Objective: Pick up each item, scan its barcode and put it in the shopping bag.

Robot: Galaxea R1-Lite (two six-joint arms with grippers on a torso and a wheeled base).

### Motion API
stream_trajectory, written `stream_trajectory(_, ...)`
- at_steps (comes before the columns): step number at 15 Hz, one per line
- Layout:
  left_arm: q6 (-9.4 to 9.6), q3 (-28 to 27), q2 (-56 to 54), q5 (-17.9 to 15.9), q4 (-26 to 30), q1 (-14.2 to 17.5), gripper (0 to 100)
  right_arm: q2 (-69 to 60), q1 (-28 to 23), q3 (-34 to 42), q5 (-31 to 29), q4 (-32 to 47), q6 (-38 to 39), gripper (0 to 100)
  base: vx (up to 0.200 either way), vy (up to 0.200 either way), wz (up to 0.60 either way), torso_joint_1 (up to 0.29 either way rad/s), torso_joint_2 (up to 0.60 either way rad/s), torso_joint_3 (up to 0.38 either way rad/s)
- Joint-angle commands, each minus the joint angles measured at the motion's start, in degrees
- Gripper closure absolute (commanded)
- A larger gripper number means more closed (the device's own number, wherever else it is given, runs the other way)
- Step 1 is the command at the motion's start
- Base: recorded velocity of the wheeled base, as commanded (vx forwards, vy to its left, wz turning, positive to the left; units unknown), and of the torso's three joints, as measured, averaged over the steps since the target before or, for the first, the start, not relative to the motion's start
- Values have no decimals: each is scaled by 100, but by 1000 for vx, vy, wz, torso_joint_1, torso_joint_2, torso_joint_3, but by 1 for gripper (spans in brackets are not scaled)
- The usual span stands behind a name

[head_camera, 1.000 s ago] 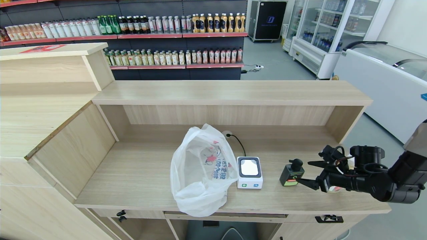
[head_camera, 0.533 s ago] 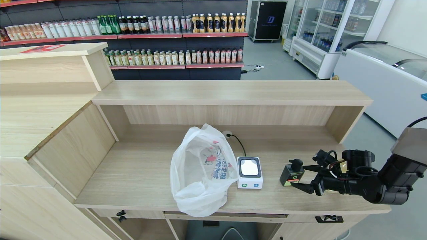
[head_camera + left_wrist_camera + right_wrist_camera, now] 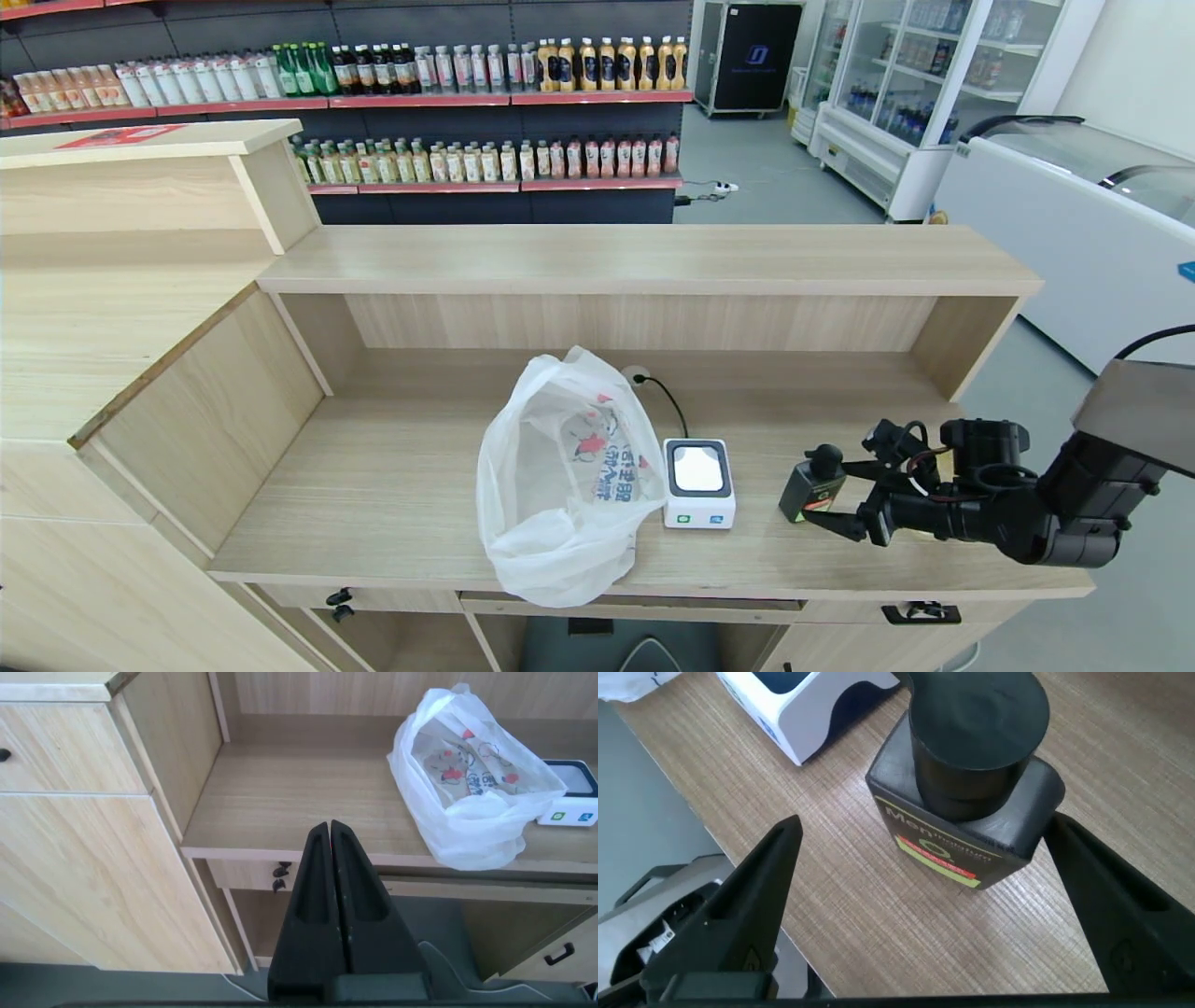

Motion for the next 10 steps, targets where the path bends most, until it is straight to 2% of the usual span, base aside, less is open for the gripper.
stream_trajectory(1, 0, 0, -2, 2, 0, 2, 100, 100, 13, -56, -5, -4, -3, 0, 0, 0, 0, 0, 0, 0)
stream_trajectory(5, 0, 0, -2, 2, 0, 2, 100, 162, 13, -153, 4, -4, -3, 0, 0, 0, 0, 0, 0, 0)
stream_trajectory(10, 0, 0, -2, 2, 0, 2, 100, 267, 145, -627, 162, 84, 41, 0, 0, 0, 0, 0, 0, 0)
